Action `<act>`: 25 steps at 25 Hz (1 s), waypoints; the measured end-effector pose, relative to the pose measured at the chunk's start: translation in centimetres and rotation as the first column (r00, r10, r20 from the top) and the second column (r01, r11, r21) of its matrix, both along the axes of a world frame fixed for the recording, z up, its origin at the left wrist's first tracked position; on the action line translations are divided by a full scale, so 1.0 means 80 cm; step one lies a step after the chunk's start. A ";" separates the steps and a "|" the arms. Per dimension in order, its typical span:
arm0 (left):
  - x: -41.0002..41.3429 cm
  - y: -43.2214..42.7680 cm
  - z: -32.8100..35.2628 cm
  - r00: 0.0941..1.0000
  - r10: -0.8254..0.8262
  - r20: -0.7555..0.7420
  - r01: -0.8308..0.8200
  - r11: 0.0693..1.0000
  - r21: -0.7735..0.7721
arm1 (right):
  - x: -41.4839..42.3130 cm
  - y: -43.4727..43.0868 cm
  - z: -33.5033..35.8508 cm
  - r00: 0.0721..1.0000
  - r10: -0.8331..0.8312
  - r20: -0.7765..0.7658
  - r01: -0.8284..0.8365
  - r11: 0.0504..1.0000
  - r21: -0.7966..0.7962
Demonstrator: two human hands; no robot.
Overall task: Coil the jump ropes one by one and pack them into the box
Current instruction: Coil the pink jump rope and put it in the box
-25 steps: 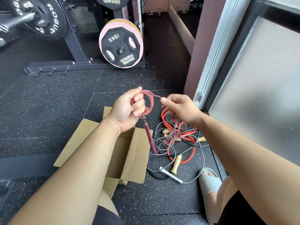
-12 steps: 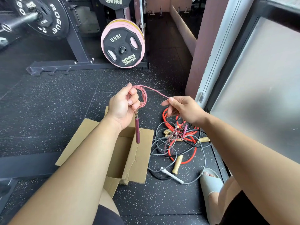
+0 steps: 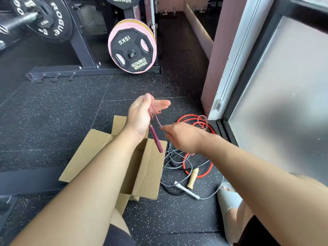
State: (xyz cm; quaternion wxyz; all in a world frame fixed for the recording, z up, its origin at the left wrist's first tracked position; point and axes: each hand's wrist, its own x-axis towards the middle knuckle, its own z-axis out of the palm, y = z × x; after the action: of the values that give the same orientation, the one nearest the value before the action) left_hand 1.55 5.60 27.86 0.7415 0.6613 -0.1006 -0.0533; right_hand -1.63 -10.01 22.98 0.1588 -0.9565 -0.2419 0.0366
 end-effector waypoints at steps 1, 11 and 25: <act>-0.002 -0.002 -0.004 0.996 -0.009 0.089 -0.009 0.978 0.208 | -0.002 0.004 0.007 0.999 0.029 0.025 -0.028 0.999 -0.017; 0.004 0.001 -0.012 0.943 -0.208 0.261 -0.075 0.630 0.773 | -0.012 -0.014 0.037 0.994 -0.066 0.087 0.015 0.872 0.489; -0.001 0.015 0.012 0.933 -0.331 -0.143 0.354 0.917 0.183 | 0.012 -0.053 0.038 0.953 0.053 -0.299 0.201 0.626 0.754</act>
State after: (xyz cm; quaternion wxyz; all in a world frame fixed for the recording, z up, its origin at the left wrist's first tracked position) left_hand 1.45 6.77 28.83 0.6526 0.7026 -0.1681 -0.2287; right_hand -0.64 -14.22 26.04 0.5903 -0.7871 -0.1676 0.0630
